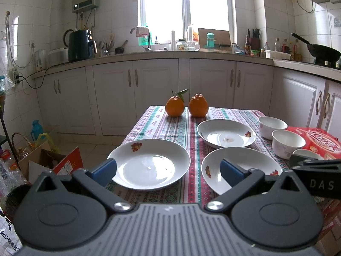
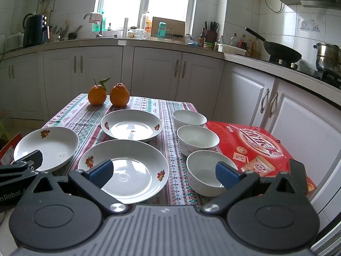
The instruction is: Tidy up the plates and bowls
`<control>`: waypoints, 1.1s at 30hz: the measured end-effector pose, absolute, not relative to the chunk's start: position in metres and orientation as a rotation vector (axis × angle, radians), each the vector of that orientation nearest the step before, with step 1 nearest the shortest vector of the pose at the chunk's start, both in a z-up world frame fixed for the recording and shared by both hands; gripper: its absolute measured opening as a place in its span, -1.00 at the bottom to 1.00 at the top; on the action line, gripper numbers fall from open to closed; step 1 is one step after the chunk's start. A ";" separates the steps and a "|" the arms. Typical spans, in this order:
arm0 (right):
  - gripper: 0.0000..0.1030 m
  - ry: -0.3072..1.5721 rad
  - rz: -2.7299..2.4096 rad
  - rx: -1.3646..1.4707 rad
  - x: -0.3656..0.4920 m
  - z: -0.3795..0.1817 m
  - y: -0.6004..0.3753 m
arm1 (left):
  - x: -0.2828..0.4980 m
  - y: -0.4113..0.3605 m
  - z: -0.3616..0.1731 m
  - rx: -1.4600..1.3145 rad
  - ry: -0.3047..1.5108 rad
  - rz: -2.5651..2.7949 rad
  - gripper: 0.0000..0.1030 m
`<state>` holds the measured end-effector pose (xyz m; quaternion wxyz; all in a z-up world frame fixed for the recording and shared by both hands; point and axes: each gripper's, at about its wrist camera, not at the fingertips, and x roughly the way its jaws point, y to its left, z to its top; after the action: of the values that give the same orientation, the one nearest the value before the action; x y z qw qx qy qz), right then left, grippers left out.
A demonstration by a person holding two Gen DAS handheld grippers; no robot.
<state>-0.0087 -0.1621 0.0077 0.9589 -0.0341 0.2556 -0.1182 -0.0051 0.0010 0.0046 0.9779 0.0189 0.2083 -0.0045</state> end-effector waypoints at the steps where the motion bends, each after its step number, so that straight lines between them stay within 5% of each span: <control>1: 1.00 0.518 -0.243 -0.067 -0.007 0.006 -0.161 | -0.005 0.001 0.004 0.037 0.419 -0.009 0.99; 33: 1.00 0.524 -0.242 -0.065 -0.006 0.005 -0.162 | -0.004 0.001 0.004 0.037 0.419 -0.008 0.98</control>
<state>-0.0057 -0.1618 0.0054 0.9581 -0.0318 0.2585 -0.1191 -0.0040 0.0013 0.0043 0.9779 0.0184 0.2081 -0.0041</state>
